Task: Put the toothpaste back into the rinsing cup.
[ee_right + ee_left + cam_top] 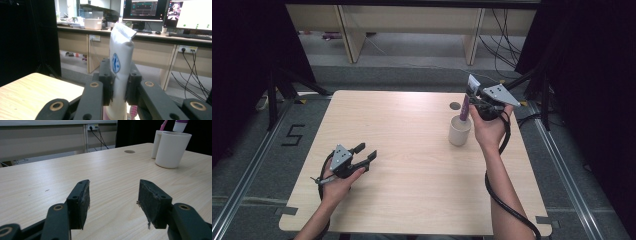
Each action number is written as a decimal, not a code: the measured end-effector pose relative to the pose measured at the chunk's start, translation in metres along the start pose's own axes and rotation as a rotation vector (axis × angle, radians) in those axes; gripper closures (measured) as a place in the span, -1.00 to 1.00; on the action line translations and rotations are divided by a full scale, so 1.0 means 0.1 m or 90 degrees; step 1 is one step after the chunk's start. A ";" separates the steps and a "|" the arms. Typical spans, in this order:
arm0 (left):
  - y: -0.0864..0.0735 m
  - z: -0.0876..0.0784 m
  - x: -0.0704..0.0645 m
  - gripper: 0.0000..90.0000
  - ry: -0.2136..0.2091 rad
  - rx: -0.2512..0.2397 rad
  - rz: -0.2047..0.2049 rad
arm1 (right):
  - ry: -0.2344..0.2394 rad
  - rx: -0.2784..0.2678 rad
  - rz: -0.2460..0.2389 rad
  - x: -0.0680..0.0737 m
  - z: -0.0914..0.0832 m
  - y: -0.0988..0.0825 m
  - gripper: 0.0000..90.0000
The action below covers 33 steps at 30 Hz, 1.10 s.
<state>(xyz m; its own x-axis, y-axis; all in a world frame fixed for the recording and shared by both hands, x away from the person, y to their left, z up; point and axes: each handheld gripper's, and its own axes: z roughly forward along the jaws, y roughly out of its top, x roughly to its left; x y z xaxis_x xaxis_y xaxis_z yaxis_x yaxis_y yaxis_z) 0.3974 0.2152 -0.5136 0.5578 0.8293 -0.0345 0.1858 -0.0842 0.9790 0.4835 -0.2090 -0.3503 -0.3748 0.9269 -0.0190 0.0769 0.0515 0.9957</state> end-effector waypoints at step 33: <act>-0.01 0.00 -0.01 -0.06 0.000 -0.001 0.001 | -0.009 0.043 -0.004 0.00 0.21 -0.40 0.77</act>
<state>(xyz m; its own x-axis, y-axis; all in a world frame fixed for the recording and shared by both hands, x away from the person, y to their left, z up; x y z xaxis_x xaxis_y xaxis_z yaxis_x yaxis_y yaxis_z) 0.3973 0.2147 -0.5147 0.5585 0.8288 -0.0333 0.1839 -0.0845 0.9793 0.5000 -0.2034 -0.3919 -0.3629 0.9314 -0.0271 0.1376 0.0823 0.9871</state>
